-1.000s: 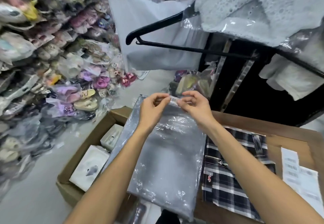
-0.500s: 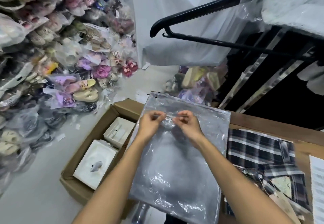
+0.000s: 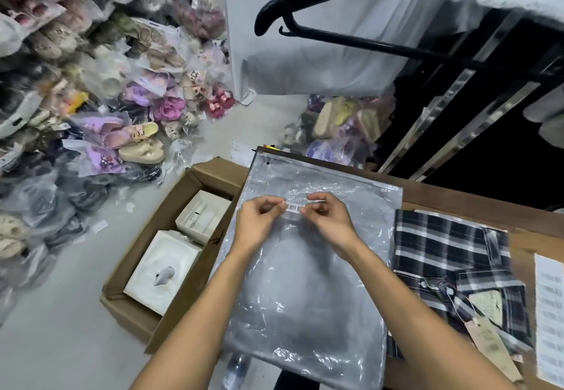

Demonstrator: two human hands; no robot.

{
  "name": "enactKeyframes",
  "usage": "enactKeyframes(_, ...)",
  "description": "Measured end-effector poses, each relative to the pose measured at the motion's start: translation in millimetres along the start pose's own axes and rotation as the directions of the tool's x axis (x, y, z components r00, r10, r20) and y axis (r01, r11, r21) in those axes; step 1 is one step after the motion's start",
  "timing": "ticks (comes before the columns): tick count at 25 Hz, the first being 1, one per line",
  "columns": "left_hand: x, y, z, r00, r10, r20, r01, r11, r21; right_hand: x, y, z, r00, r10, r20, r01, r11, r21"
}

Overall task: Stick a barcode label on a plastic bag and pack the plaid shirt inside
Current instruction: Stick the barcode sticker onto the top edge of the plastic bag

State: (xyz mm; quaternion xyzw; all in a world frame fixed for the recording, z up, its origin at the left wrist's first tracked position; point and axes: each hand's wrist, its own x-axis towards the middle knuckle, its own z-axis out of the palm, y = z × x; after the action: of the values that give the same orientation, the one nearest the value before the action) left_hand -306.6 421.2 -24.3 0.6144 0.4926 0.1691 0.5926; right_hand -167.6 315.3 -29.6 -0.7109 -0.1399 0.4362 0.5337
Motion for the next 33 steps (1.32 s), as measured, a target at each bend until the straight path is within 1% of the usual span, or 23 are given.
enactKeyframes(3,14.5,17.1,-11.0,0.998,0.058,-0.014,-0.058,0.998,-0.007,12.1,-18.7,11.3,0.999,-0.019,-0.035,0.02,0.999,0.032)
enactKeyframes(6,33.2,35.7,-21.8,0.995,0.075,-0.061,-0.077,0.997,-0.03,29.9,-36.8,23.0,0.998,-0.017,-0.053,0.021,0.997,0.072)
enactKeyframes(10,63.4,47.9,-36.8,0.992,0.106,-0.075,-0.109,0.993,-0.038,52.8,-54.3,38.3,0.996,-0.068,-0.059,0.073,0.994,0.081)
enactKeyframes(14,85.7,47.8,-43.0,0.994,0.068,-0.083,-0.071,0.997,-0.027,70.3,-64.2,47.3,0.991,-0.094,-0.099,0.099,0.994,0.054)
enactKeyframes(17,104.1,42.4,-44.0,0.996,0.036,-0.081,-0.037,0.999,-0.016,84.8,-62.4,54.9,0.985,-0.082,-0.153,0.083,0.997,0.003)
enactKeyframes(19,115.4,38.2,-43.6,0.994,0.028,-0.101,-0.025,0.999,0.031,94.0,-59.0,59.3,0.983,-0.066,-0.172,0.062,0.998,-0.025)
enactKeyframes(21,124.6,34.4,-43.9,0.993,0.037,-0.11,-0.023,0.992,0.121,103.0,-54.9,64.5,0.981,-0.051,-0.187,0.042,0.998,-0.051)
enactKeyframes(24,132.5,27.6,-43.8,0.994,0.059,-0.089,-0.037,0.971,0.238,111.8,-48.9,73.0,0.975,-0.045,-0.216,0.011,0.988,-0.156)
enactKeyframes(27,134.2,20.9,-42.0,0.992,0.09,-0.084,-0.059,0.945,0.321,116.5,-41.2,76.5,0.973,-0.049,-0.225,0.001,0.978,-0.209)
enactKeyframes(33,133.5,14.1,-35.8,0.989,0.114,-0.091,-0.075,0.932,0.354,117.0,-33.4,77.7,0.963,-0.079,-0.256,-0.003,0.953,-0.304)
